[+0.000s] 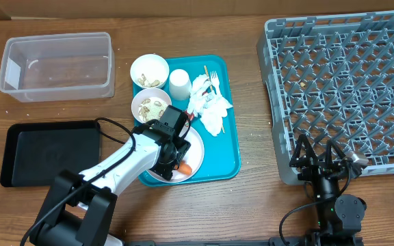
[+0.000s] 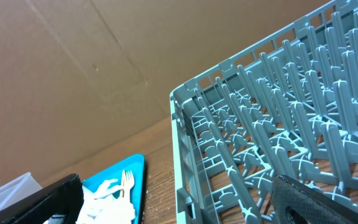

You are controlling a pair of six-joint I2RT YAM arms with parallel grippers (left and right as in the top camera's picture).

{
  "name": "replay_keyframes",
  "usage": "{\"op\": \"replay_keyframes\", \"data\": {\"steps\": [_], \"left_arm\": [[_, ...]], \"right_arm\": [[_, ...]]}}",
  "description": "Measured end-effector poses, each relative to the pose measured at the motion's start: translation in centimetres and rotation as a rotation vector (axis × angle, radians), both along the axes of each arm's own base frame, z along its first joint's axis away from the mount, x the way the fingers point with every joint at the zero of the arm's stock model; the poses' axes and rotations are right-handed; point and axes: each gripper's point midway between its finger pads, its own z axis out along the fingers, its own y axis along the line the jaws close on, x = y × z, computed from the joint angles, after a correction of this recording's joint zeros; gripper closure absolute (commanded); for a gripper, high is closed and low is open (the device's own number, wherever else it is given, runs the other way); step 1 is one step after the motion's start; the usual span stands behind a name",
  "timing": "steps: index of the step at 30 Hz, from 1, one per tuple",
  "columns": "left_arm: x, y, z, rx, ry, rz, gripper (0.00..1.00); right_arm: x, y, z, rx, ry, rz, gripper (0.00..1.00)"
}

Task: Sort waste into correct bins and load items into the dishwasher rack
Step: 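Grasp the orange carrot with the left gripper and lift it, then carry the carrot left and drop it onto the black tray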

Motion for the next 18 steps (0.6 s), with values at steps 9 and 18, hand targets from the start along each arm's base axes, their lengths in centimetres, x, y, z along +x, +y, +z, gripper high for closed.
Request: {"op": "replay_keyframes", "data": {"steps": [9,18], "left_arm": [[0.1,0.3,-0.1,0.019,-0.013,-0.019,0.88],[3.1,-0.9,7.2,0.045,-0.036,-0.324,0.89]], "right_arm": [[0.0,0.0,0.0,0.0,0.0,0.0,0.0],[0.0,0.0,0.0,0.0,0.0,0.0,0.0]]}}
